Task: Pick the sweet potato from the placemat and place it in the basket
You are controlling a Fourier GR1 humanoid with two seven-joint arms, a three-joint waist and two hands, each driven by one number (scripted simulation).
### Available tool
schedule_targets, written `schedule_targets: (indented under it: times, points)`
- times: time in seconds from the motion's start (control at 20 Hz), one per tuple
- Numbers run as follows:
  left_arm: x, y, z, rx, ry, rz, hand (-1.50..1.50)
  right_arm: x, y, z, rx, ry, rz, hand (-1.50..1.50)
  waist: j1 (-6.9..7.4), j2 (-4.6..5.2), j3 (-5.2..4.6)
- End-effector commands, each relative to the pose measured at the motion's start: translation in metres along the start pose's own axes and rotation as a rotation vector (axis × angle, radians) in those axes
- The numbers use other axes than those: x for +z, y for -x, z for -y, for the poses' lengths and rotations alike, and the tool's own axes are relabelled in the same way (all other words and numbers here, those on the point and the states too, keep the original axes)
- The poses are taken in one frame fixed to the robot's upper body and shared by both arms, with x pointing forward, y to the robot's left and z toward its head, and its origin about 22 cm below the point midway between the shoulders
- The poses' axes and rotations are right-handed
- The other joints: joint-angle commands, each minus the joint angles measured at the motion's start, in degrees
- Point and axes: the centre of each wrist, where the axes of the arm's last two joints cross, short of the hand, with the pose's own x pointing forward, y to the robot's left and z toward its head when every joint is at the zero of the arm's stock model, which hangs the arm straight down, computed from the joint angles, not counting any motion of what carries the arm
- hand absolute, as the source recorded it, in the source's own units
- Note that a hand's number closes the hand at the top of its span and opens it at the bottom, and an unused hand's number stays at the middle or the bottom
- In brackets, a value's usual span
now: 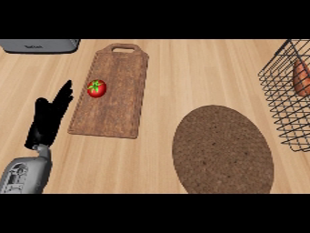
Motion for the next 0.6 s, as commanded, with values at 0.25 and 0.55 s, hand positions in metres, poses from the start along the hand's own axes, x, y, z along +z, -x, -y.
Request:
schedule_targets:
  times: [0.25,0.55]
  points:
    - [0.005,0.015,-0.003,0.016,-0.014,0.003,0.00,0.009,0.029,0.052,-0.172,0.292,-0.063,-1.50,-0.76,-0.18,-0.05]
    - [0.005,-0.001,-0.016,0.008,-0.014,-0.003,0.00,0.031,0.079,0.102,-0.256,0.376,-0.173,-1.50,-1.15,-0.31,-0.02]
